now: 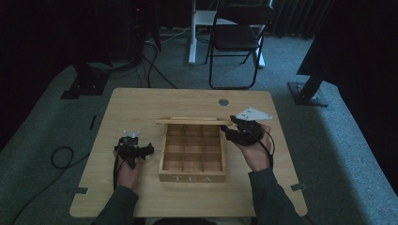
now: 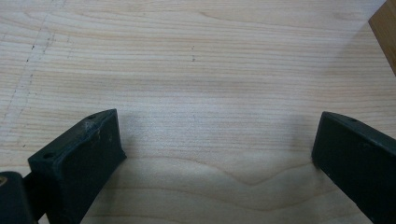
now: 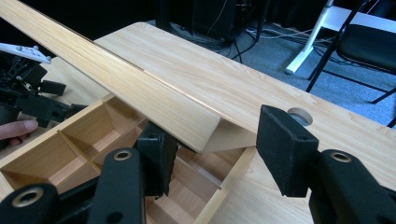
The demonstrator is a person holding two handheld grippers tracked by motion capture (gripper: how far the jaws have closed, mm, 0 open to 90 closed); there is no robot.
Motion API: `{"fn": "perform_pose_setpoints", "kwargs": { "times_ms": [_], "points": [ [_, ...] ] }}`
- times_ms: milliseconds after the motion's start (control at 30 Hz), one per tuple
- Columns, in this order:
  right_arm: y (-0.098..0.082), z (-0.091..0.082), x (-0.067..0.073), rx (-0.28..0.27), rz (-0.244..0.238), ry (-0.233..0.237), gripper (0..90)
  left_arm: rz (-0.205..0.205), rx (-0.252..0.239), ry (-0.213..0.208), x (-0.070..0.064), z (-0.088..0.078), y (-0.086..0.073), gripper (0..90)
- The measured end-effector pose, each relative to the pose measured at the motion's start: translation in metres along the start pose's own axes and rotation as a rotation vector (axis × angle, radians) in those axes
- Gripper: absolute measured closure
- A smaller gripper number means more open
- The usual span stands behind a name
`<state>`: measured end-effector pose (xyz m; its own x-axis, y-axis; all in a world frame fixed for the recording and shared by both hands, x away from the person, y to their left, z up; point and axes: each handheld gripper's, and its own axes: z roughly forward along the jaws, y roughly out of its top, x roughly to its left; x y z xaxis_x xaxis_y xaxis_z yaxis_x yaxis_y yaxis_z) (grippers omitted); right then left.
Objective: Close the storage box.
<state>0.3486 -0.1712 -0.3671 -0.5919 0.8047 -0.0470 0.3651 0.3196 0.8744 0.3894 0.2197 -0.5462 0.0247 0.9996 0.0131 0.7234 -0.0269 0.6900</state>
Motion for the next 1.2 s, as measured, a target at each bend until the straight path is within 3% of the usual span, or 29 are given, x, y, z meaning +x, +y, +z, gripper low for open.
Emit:
{"fn": "perform_pose_setpoints", "kwargs": {
  "times_ms": [533,1200],
  "points": [
    [-0.011,-0.003,0.008,0.022,-0.026,-0.008,49.0,-0.002,0.0,0.0,0.0,0.0,0.0,1.7],
    [-0.028,-0.009,0.016,0.026,-0.003,0.025,49.4,0.001,0.002,0.0,0.0,0.0,0.0,1.7]
  ]
}}
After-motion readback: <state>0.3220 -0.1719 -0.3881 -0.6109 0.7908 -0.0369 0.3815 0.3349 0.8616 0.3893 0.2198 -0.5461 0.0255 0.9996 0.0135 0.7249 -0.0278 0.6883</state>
